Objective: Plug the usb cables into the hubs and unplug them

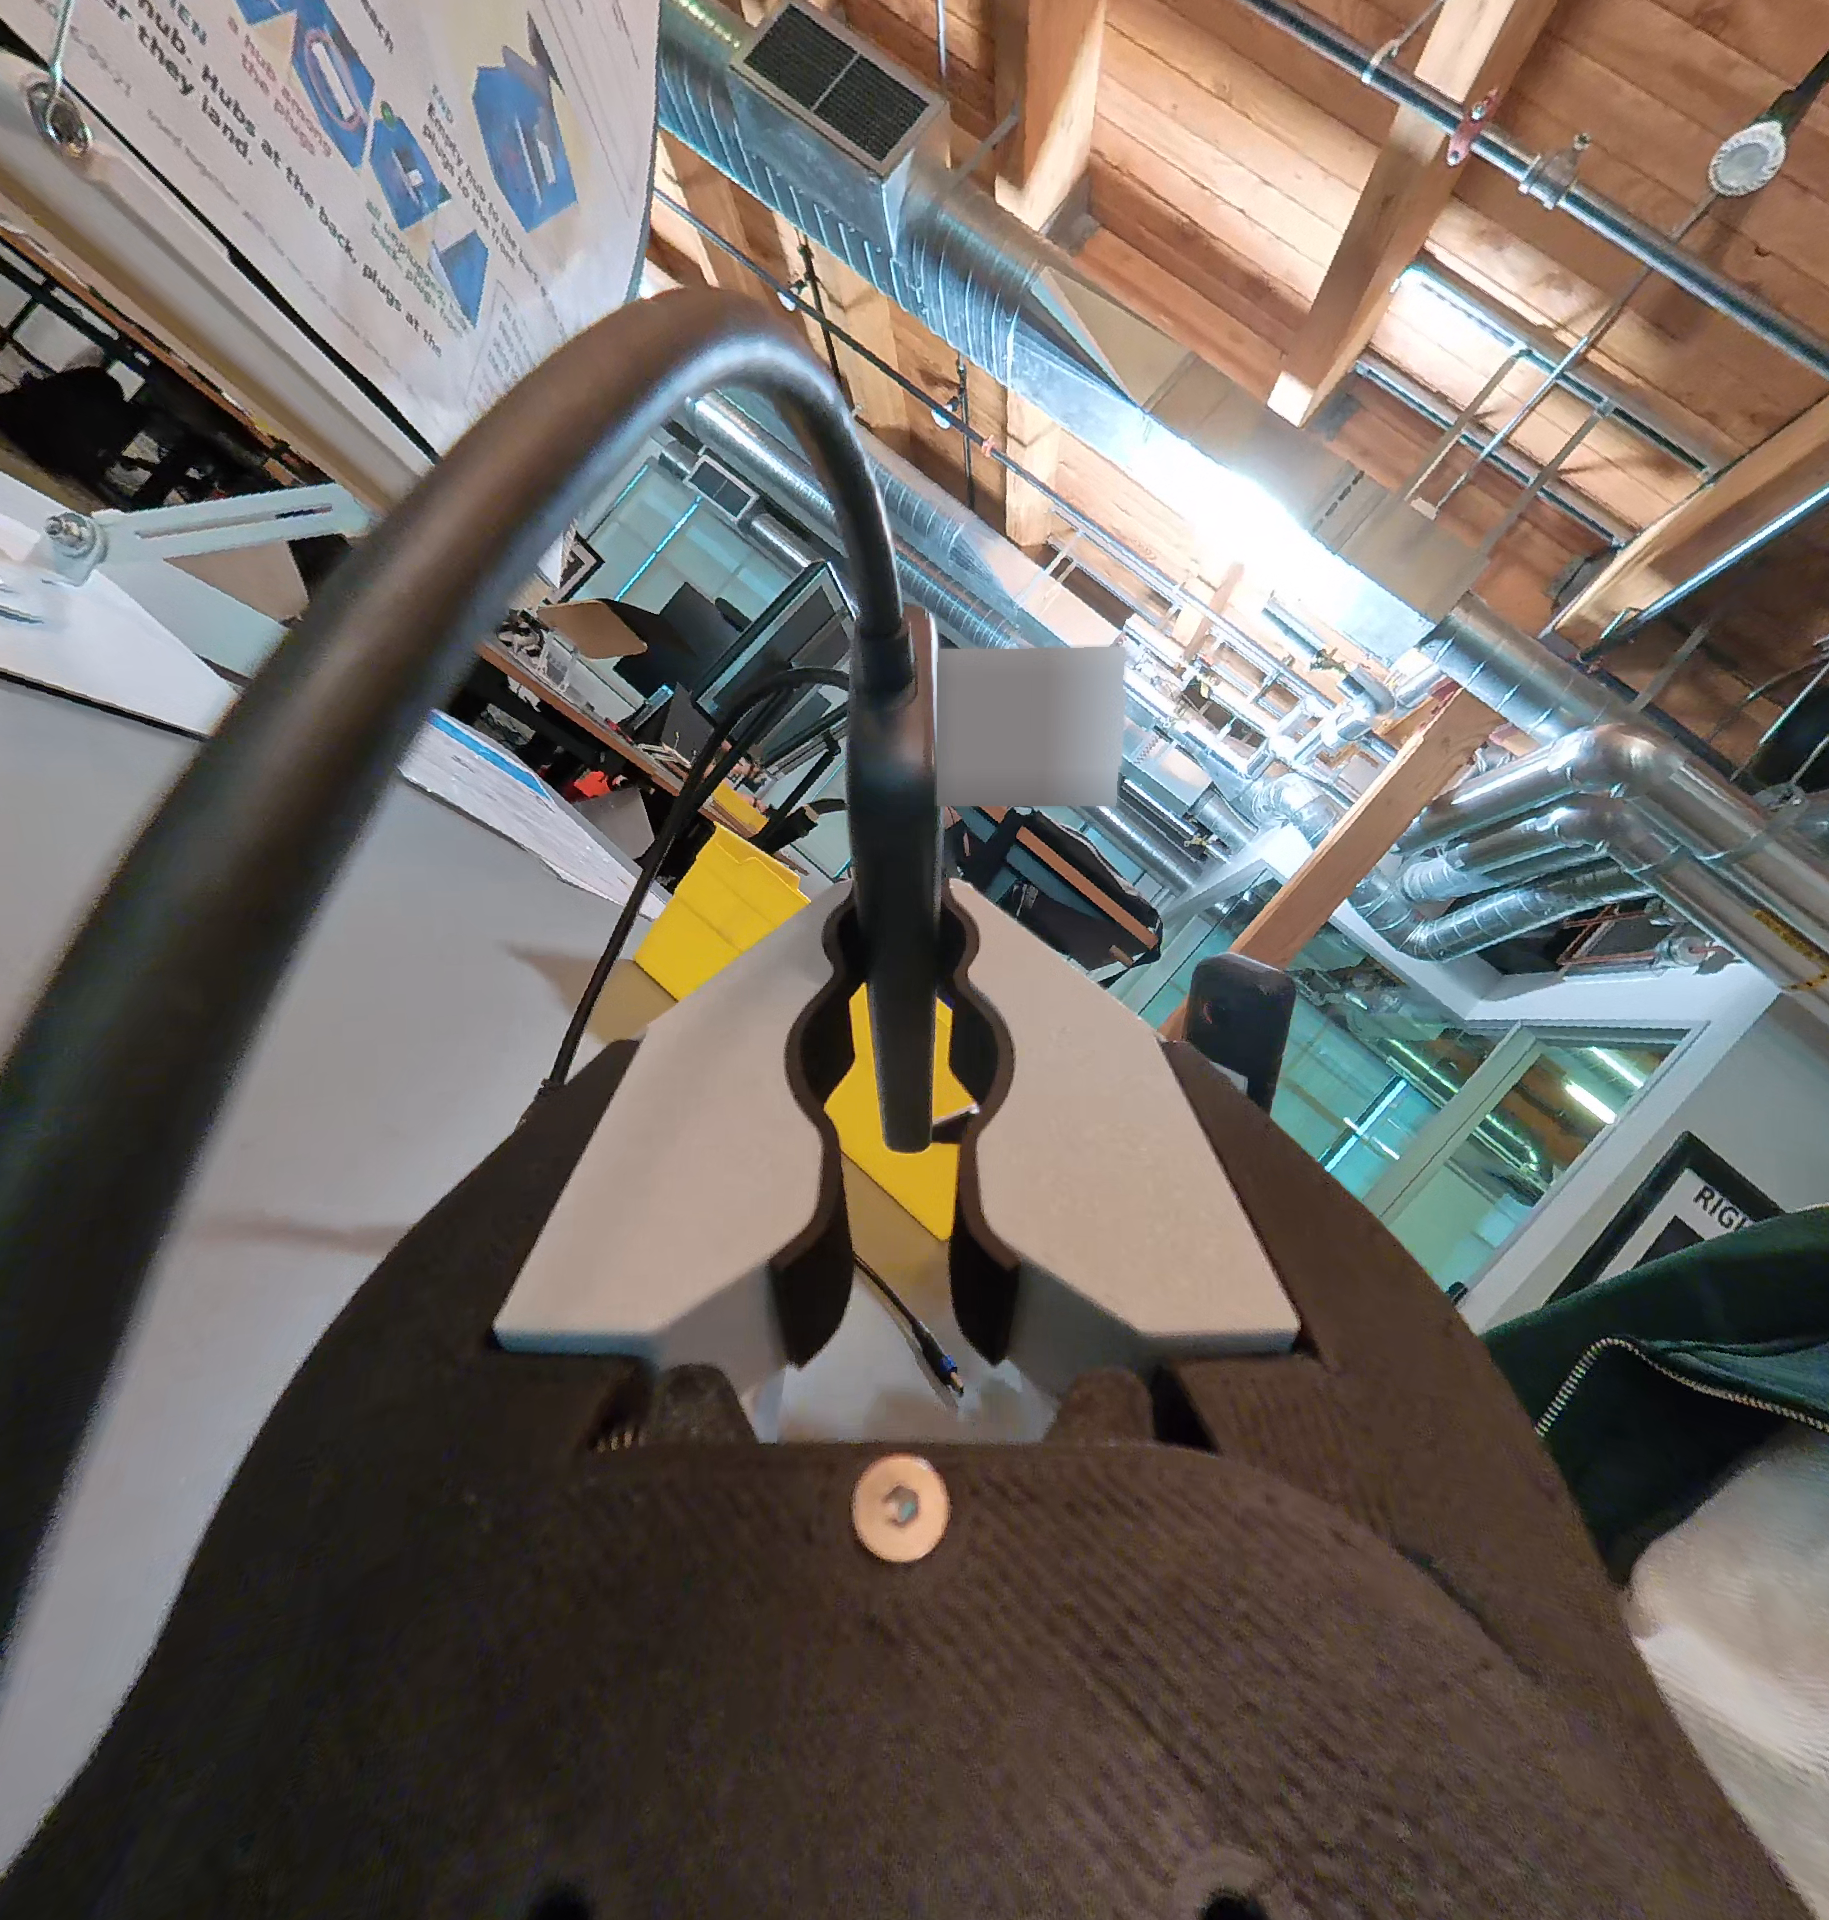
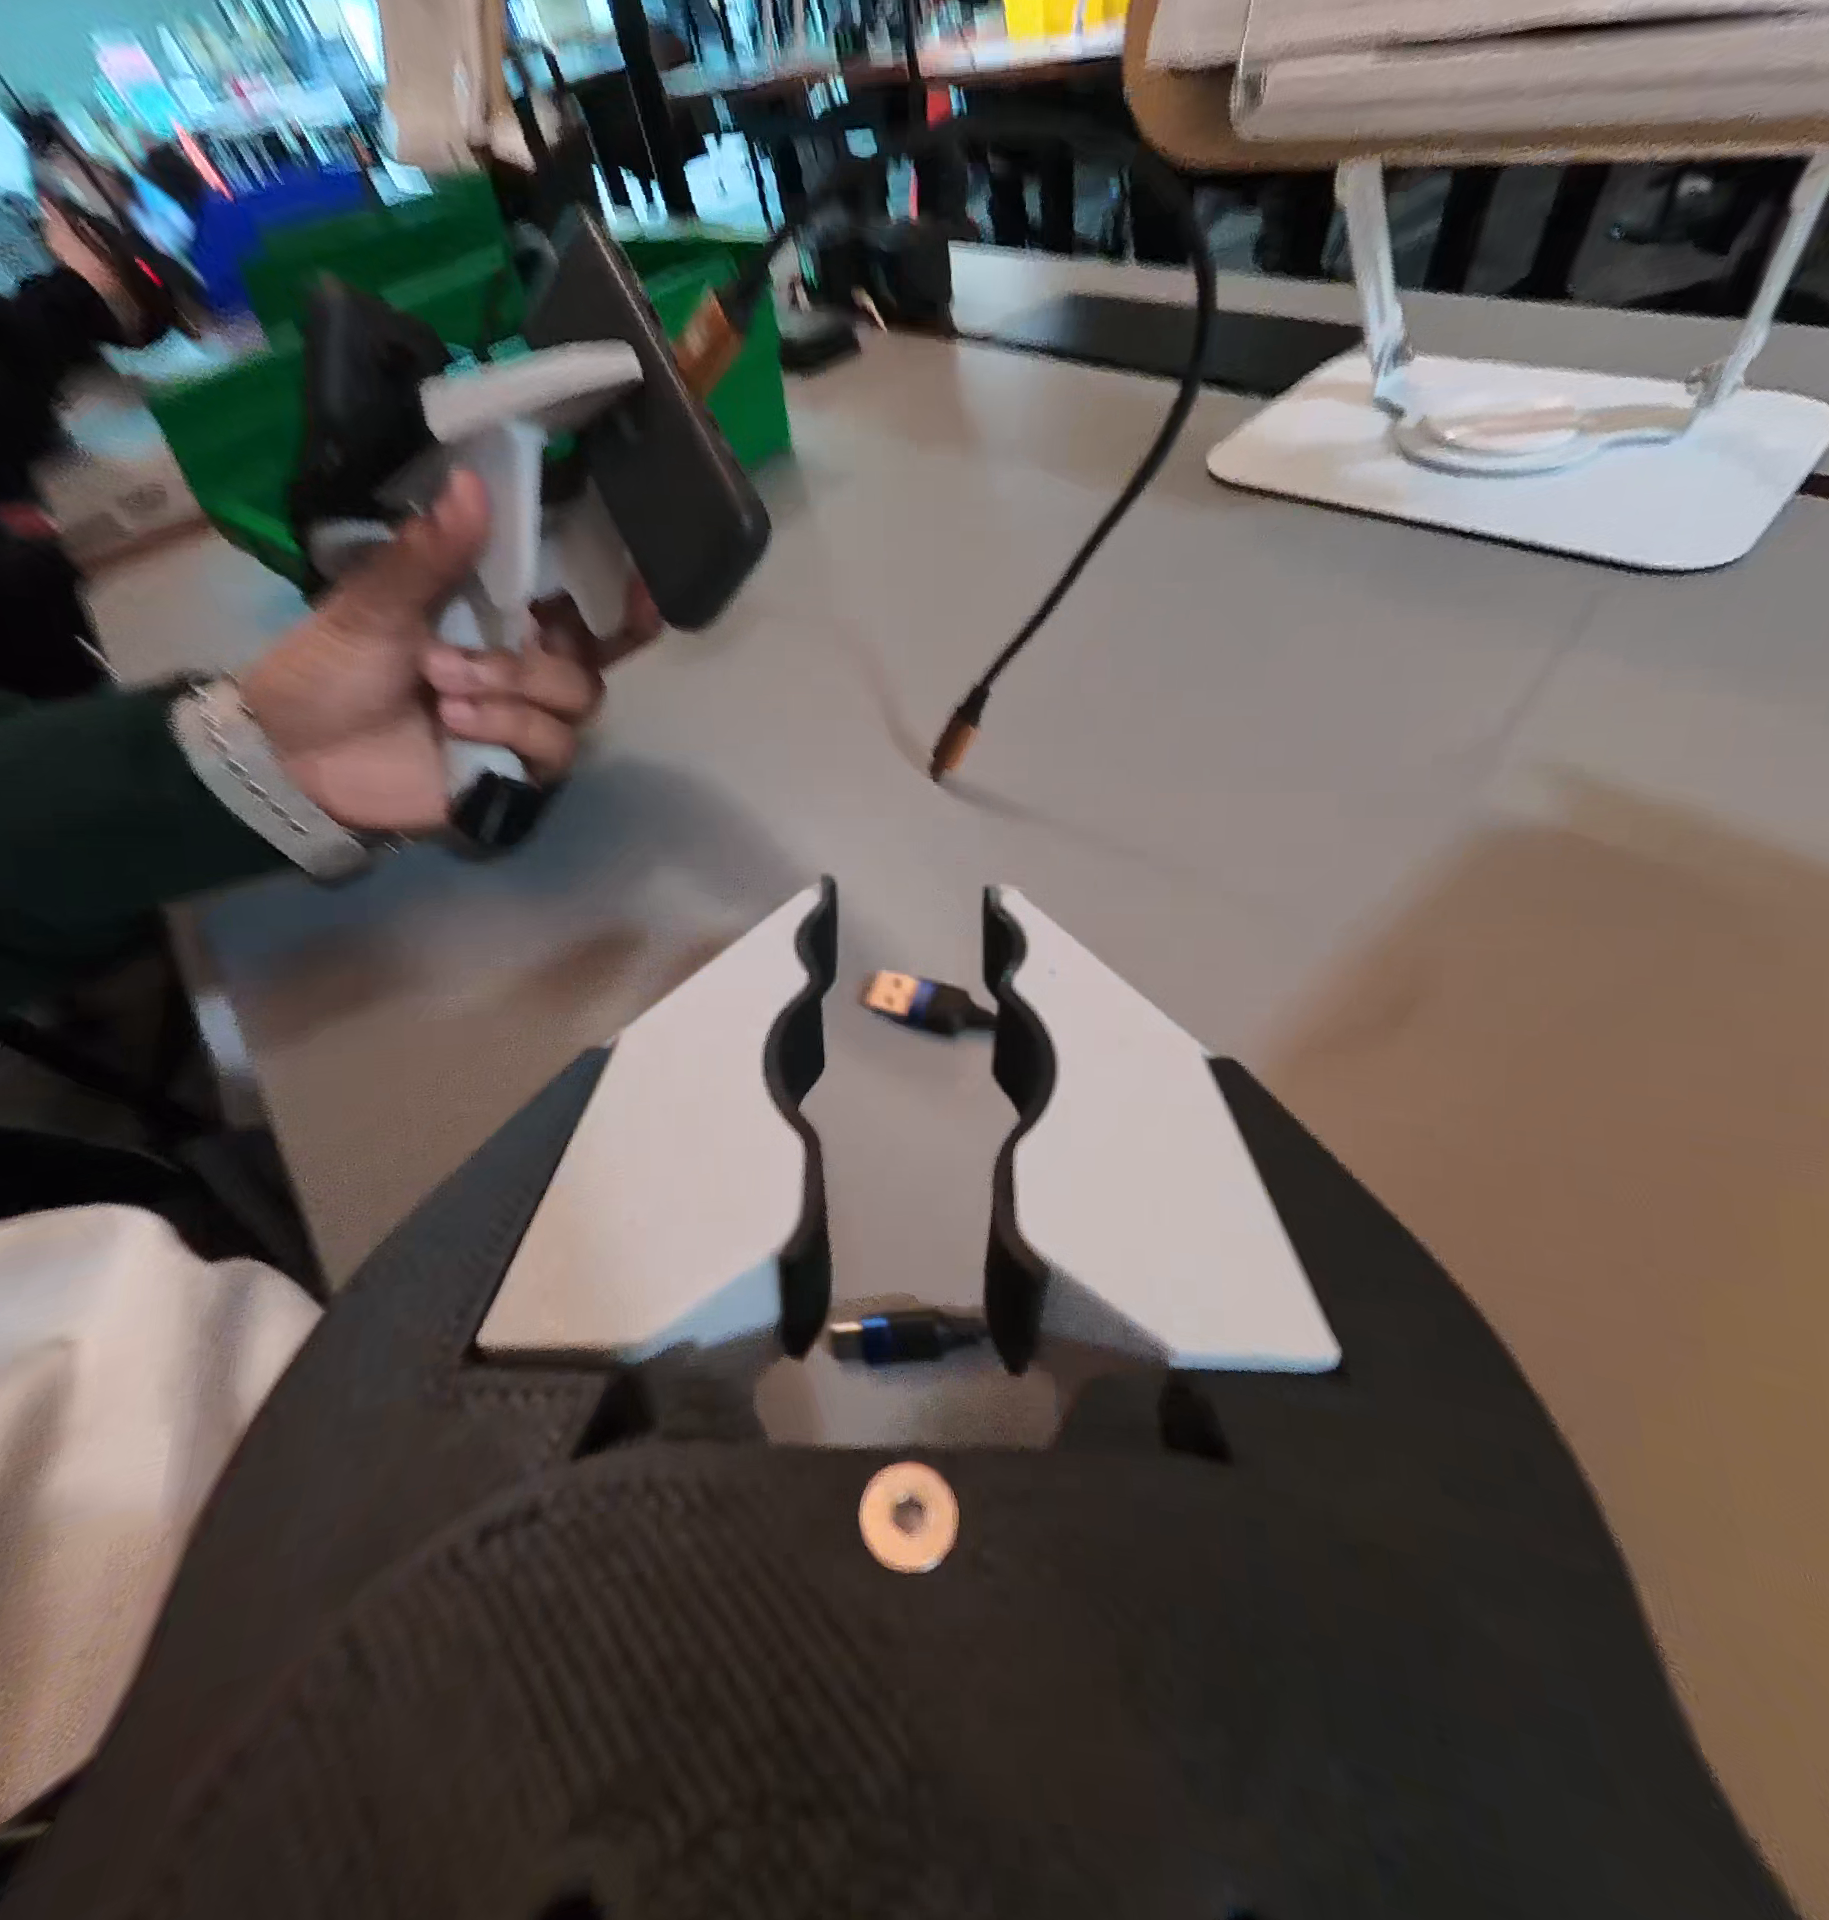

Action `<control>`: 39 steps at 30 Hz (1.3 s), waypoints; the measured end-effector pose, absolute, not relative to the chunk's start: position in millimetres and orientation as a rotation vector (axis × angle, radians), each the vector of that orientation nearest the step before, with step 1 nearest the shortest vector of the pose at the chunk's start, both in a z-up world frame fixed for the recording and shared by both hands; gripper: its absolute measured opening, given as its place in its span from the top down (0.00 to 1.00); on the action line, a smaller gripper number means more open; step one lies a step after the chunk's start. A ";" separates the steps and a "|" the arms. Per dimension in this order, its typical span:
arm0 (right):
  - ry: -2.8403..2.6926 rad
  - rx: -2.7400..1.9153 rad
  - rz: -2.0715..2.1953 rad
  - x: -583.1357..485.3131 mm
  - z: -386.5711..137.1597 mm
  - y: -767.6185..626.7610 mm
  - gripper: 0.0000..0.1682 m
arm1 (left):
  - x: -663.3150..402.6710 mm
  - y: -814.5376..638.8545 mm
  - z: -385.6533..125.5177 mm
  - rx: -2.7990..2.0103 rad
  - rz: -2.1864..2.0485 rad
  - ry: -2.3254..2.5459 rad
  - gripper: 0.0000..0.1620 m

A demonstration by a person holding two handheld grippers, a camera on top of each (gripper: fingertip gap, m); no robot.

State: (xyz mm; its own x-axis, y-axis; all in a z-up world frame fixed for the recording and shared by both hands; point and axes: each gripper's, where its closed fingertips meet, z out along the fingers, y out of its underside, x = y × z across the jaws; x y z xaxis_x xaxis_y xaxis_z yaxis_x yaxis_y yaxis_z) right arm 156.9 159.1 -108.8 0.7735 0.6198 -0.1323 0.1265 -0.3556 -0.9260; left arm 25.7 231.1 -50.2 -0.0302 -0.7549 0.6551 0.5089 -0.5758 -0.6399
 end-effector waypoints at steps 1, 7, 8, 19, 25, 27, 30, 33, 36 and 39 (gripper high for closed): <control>-0.607 -1.935 0.526 156.4 -118.6 161.1 0.82 | 26.1 230.8 -50.4 -1.325 -1.756 0.286 0.94; -0.823 -2.146 0.213 157.5 -175.0 178.9 0.78 | 31.0 227.1 -51.3 -1.331 -1.773 0.298 0.95; -0.851 -2.168 0.218 155.1 -180.2 180.1 0.77 | 32.2 226.1 -51.7 -1.333 -1.775 0.303 0.95; -0.774 -2.247 0.399 160.3 -175.8 170.2 0.99 | 34.8 223.4 -52.9 -1.346 -1.764 0.331 0.94; -0.769 -2.146 0.408 151.2 -153.4 162.0 0.99 | 33.9 223.8 -53.1 -1.346 -1.772 0.326 0.94; -0.762 -2.034 0.428 145.3 -134.7 164.8 0.99 | 34.4 223.4 -53.5 -1.349 -1.781 0.327 0.95; -0.714 -1.843 0.392 149.3 -102.4 171.1 0.99 | 39.6 217.3 -54.6 -1.367 -1.812 0.383 0.95; -0.734 -1.695 0.367 152.7 -77.0 166.6 0.99 | 53.7 202.3 -62.2 -1.435 -1.805 0.556 0.94; -0.824 -1.617 0.368 148.8 -58.3 152.8 0.99 | 68.8 181.8 -73.8 -1.491 -1.734 0.789 0.94; -0.976 -1.575 0.363 139.6 -47.8 134.4 0.99 | 81.3 161.6 -89.1 -1.535 -1.625 1.014 0.94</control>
